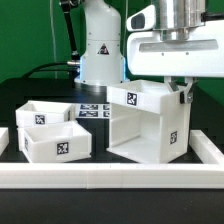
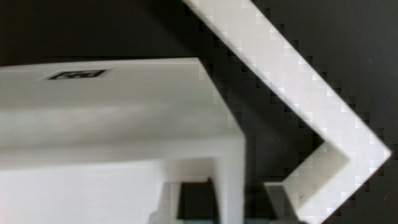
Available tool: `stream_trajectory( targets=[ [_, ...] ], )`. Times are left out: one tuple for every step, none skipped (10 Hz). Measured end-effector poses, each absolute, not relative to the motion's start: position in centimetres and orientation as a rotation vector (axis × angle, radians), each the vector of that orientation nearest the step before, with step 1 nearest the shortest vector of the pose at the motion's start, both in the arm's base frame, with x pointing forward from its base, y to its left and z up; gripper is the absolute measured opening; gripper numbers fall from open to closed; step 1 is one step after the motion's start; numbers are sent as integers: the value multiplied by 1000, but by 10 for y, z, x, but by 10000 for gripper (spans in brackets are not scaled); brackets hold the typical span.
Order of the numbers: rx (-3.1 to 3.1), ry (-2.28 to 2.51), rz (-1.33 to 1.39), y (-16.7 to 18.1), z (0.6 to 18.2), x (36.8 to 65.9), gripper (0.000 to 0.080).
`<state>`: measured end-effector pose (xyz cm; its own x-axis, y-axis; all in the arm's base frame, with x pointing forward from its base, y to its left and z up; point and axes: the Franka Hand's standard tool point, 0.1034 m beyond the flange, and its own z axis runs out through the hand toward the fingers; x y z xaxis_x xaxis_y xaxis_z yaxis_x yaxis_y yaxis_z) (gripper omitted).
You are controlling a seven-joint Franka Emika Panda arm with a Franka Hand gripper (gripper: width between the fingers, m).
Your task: Assemble drawer
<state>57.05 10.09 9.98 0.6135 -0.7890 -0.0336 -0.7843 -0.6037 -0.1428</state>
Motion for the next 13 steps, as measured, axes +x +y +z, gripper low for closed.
stream_trajectory(
  targets=[
    [-2654,1385,-47,99,100,573,38],
    [-2635,1411,-44,101,101,573,38],
    [-2573,1501,-31,104,102,573,38],
    [-2531,1559,-19,106,103,573,38],
    [-2515,1580,-15,107,103,572,38],
    [-2463,1648,-1,109,103,572,38],
    [-2396,1726,19,110,103,572,38],
    [-2253,1884,61,108,101,572,38],
    [-2205,1943,101,108,99,573,38],
    [-2207,1945,121,109,97,579,38],
    [-2202,1952,131,108,97,587,38],
    [-2194,1952,126,107,97,598,38],
    [-2186,1944,113,109,97,611,38]
  ],
)
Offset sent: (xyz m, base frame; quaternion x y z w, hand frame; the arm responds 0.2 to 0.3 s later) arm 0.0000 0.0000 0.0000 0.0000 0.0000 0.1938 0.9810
